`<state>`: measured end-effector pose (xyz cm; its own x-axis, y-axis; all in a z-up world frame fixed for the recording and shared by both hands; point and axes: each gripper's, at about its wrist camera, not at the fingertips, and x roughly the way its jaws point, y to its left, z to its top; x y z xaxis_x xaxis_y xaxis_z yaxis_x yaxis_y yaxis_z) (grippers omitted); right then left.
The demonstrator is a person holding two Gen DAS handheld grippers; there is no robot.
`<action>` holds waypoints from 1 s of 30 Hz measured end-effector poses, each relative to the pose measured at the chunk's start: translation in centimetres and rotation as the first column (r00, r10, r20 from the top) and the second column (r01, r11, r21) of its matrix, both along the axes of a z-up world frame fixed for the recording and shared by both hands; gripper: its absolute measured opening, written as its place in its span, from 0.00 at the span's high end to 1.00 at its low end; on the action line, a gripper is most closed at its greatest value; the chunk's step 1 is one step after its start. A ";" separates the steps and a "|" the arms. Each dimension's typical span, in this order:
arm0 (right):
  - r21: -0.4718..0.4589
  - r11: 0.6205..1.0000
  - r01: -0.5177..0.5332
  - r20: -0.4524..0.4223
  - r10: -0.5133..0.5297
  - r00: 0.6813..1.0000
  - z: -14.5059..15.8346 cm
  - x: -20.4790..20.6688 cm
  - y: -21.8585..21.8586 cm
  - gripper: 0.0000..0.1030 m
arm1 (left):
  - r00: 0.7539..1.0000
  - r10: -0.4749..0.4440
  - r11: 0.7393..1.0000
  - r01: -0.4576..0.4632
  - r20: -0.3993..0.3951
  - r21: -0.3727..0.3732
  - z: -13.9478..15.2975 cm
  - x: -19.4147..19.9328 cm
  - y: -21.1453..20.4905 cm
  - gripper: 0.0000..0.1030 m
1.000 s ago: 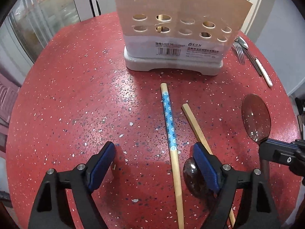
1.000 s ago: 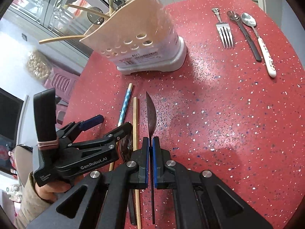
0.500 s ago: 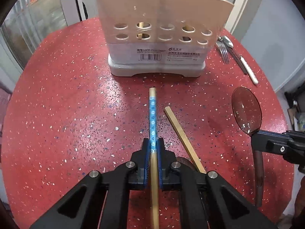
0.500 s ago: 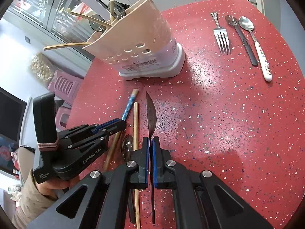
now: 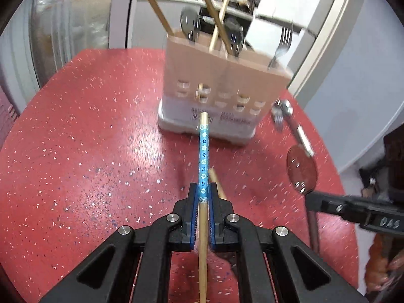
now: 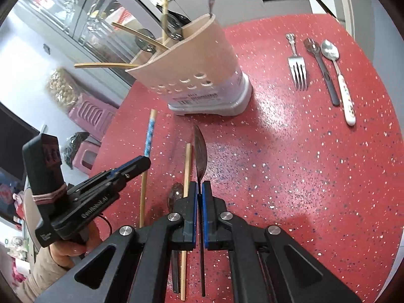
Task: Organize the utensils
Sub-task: 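Carry the dark spoon with the right tool while the left tool carries the blue chopstick into the holder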
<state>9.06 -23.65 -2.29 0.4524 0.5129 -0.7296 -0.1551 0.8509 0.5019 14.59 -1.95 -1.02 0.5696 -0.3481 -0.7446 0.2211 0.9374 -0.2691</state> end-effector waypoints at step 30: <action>0.020 1.000 0.009 0.304 -0.015 0.953 12.6 3.9 -0.9 0.96 | 0.917 0.098 0.986 -0.037 0.386 -0.162 17.9 2.0 2.6 0.68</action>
<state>13.01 -24.54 10.32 0.6576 0.5179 -0.5472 -0.2923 0.8448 0.4483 16.59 0.65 16.91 0.8308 -0.3874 -0.3996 0.2748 0.9099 -0.3109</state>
